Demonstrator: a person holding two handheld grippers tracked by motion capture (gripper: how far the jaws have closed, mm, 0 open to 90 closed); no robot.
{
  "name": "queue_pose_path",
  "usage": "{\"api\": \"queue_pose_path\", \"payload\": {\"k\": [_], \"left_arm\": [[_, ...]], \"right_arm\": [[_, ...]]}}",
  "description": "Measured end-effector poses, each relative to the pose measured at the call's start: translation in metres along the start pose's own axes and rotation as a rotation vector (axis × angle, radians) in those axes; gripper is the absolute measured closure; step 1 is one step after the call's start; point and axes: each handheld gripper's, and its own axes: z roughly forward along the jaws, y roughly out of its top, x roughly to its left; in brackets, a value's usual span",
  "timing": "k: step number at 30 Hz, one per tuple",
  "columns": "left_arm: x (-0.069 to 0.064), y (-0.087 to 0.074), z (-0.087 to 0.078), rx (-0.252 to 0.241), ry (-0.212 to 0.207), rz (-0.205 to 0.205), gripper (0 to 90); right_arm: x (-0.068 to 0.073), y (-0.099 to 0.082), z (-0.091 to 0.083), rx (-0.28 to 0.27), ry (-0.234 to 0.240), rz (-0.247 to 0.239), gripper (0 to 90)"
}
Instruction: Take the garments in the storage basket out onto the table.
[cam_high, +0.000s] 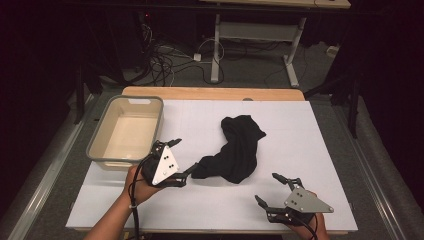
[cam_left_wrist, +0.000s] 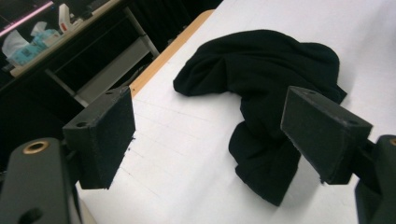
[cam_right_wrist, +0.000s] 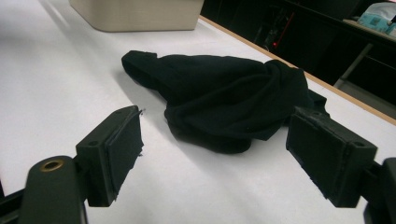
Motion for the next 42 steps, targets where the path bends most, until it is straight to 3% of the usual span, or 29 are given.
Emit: {"api": "queue_pose_path", "payload": {"k": [20,42], "left_arm": [[-0.005,-0.02,-0.016,0.046,0.008,0.013,17.3],[-0.012,-0.057,-0.029,0.071,0.041,-0.011,17.4]], "right_arm": [[0.001,0.0,0.001,0.002,0.002,-0.004,19.0],[0.001,-0.004,-0.001,0.015,-0.009,0.005,18.9]]}}
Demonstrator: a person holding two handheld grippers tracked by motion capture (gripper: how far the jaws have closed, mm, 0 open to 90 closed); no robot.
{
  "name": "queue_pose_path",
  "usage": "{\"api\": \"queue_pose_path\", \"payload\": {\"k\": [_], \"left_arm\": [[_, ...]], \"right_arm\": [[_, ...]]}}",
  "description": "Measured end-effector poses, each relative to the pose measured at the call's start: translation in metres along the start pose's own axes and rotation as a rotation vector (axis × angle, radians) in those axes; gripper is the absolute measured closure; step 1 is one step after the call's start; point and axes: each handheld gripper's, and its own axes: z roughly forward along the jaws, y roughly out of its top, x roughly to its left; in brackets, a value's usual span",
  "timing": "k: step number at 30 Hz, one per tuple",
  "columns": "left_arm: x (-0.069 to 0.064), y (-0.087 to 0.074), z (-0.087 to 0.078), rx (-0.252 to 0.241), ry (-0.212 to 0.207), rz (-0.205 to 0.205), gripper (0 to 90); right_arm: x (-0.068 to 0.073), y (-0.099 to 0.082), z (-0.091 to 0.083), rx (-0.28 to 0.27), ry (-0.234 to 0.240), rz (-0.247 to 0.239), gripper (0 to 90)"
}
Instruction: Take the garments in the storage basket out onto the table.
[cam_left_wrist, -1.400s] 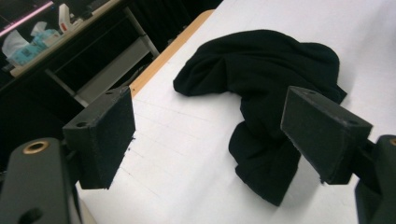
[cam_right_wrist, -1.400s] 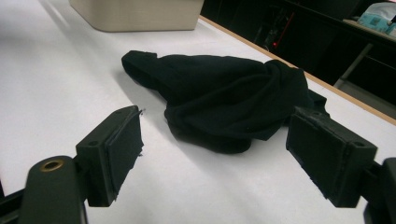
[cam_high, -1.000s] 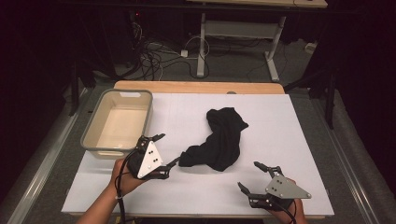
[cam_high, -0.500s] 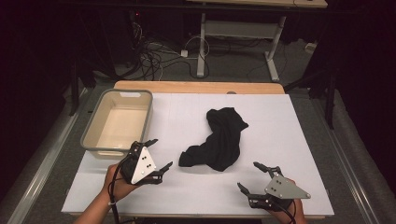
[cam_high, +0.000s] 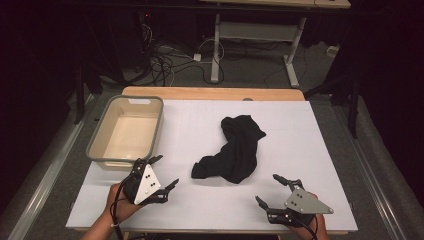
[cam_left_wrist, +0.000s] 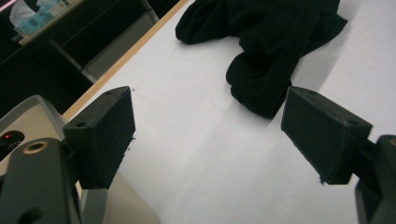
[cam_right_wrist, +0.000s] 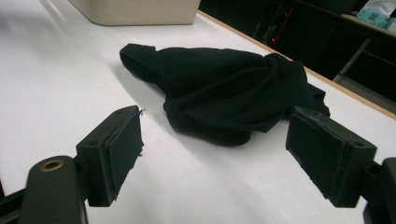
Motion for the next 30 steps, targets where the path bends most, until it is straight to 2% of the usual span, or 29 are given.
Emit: {"api": "queue_pose_path", "payload": {"k": [8,12,14,15,17,18,19,24,26,30], "left_arm": [[0.003,-0.016,-0.001,0.011,-0.019,-0.032,17.3],[0.0,-0.024,-0.001,0.027,-0.028,-0.039,17.3],[-0.001,-0.028,0.0,0.031,-0.037,-0.057,17.3],[-0.004,-0.031,0.001,0.052,-0.043,-0.052,17.3],[-0.006,-0.032,0.001,0.054,-0.042,-0.046,17.3],[-0.007,-0.033,0.001,0.057,-0.044,-0.052,17.3],[-0.009,-0.036,0.0,0.061,-0.065,-0.074,17.4],[-0.013,-0.042,0.0,0.081,-0.078,-0.082,17.3],[-0.014,-0.046,0.0,0.088,-0.092,-0.11,17.3],[-0.015,-0.051,-0.001,0.102,-0.086,-0.122,17.3]], "right_arm": [[-0.001,-0.001,0.003,0.01,-0.001,0.008,17.8],[-0.001,-0.002,0.003,0.009,-0.002,0.013,17.5],[-0.001,-0.002,0.003,0.012,-0.001,0.015,16.9],[-0.001,-0.003,0.004,0.014,0.001,0.013,16.9],[-0.001,-0.002,0.005,0.015,0.002,0.012,16.6],[-0.001,-0.002,0.005,0.015,0.002,0.012,16.6],[-0.001,-0.002,0.005,0.015,0.003,0.011,16.5],[-0.001,-0.003,0.005,0.015,0.005,0.013,16.4],[-0.001,-0.004,0.005,0.015,0.004,0.014,16.4],[-0.002,-0.004,0.004,0.011,0.006,0.01,16.4]]}}
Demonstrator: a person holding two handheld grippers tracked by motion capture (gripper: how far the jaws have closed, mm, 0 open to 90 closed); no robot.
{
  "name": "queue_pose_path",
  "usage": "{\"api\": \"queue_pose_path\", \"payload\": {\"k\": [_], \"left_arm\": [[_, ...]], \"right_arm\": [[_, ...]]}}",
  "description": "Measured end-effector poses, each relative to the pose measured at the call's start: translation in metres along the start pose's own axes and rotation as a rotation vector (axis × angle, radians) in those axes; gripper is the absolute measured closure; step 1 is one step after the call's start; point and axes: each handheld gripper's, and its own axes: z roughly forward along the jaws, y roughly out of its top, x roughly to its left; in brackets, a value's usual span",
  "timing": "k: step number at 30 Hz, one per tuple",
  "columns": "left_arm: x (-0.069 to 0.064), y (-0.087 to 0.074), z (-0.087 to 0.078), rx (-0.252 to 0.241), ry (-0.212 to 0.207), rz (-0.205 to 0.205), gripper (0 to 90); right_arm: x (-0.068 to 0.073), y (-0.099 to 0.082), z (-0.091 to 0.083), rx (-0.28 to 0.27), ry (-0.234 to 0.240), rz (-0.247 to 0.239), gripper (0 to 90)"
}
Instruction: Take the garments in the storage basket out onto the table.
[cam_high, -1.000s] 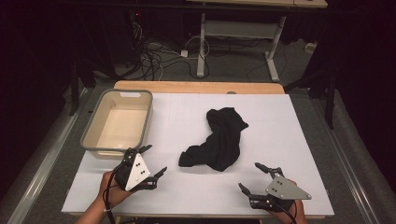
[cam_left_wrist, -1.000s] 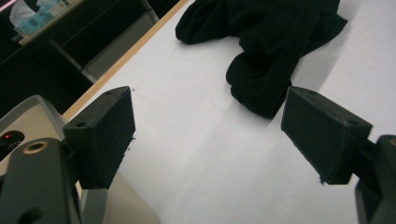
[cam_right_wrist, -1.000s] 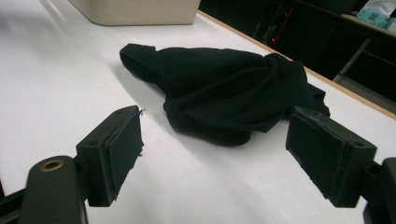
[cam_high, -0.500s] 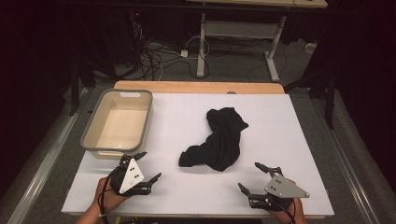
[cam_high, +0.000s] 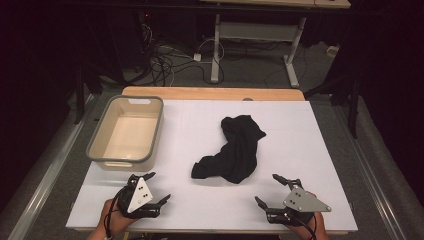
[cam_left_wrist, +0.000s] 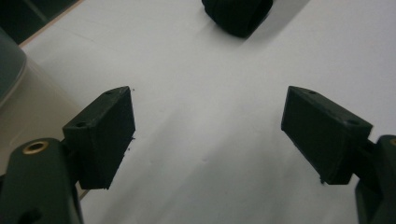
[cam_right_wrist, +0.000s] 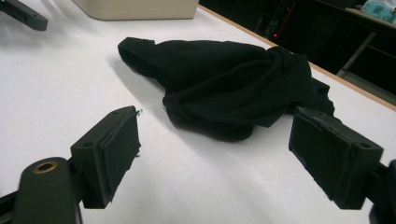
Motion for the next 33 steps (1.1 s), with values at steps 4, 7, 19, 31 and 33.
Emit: {"api": "queue_pose_path", "payload": {"k": [4,7,19,31,33], "left_arm": [[0.0011,0.0005,-0.0031,0.003,0.014,0.011,16.7],[0.0024,-0.0007,-0.0048,0.002,0.012,0.002,15.0],[-0.0007,0.0013,-0.0048,-0.008,0.001,0.017,14.9],[0.0013,0.0008,-0.0071,-0.012,0.011,0.003,14.9],[0.0009,0.0011,-0.007,-0.016,0.009,0.006,14.9]], "right_arm": [[-0.0002,0.0003,0.0003,-0.005,0.005,-0.003,16.4],[-0.0004,0.0015,0.0022,-0.008,0.01,-0.006,16.4],[0.0012,0.0035,0.0023,-0.009,0.003,-0.005,16.4],[-0.0012,0.0018,0.0035,-0.002,-0.002,-0.007,16.4],[-0.0016,0.0015,0.0033,-0.002,-0.006,-0.009,16.4]]}}
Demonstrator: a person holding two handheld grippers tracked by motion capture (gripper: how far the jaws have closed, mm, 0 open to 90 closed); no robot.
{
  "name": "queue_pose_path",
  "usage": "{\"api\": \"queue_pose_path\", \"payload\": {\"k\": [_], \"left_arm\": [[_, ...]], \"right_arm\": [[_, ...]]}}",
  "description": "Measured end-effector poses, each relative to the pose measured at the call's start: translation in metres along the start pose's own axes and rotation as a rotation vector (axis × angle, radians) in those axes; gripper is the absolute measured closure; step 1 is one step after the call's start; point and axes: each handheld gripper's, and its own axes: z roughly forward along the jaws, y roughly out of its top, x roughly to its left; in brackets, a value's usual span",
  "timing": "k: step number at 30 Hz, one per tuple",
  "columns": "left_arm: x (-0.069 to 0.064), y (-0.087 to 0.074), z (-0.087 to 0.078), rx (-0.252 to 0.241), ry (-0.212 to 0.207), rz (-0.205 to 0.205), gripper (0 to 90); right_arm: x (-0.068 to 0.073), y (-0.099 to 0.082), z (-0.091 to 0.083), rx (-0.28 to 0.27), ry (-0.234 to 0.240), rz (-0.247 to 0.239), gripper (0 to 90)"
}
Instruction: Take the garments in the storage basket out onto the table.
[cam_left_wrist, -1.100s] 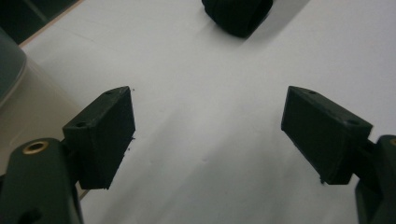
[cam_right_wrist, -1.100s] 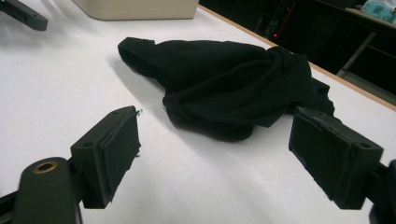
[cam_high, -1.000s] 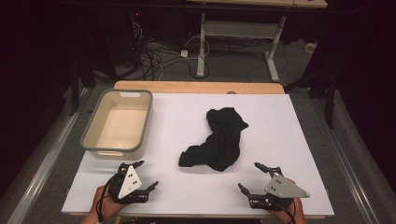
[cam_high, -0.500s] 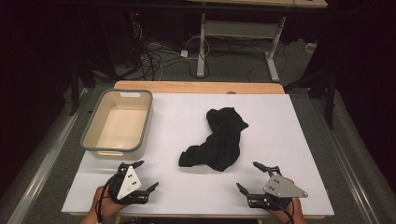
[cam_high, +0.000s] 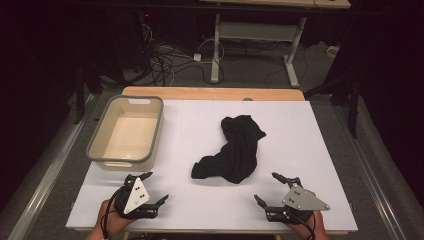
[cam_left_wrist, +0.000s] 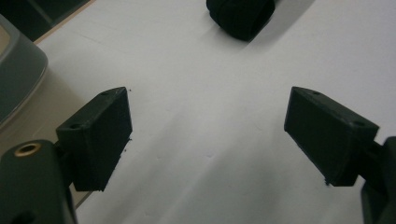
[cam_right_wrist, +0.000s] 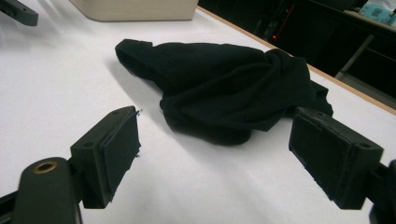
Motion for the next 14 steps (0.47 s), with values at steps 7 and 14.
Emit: {"api": "queue_pose_path", "payload": {"k": [7,14], "left_arm": [[-0.0002,-0.002,0.0013,0.014,-0.003,0.005,14.9],[0.0009,-0.0005,0.0015,0.009,0.002,0.007,14.9]], "right_arm": [[-0.002,-0.0012,0.0001,0.012,-0.013,0.001,16.5],[-0.0057,-0.0028,-0.0031,0.026,-0.029,0.019,16.9]]}}
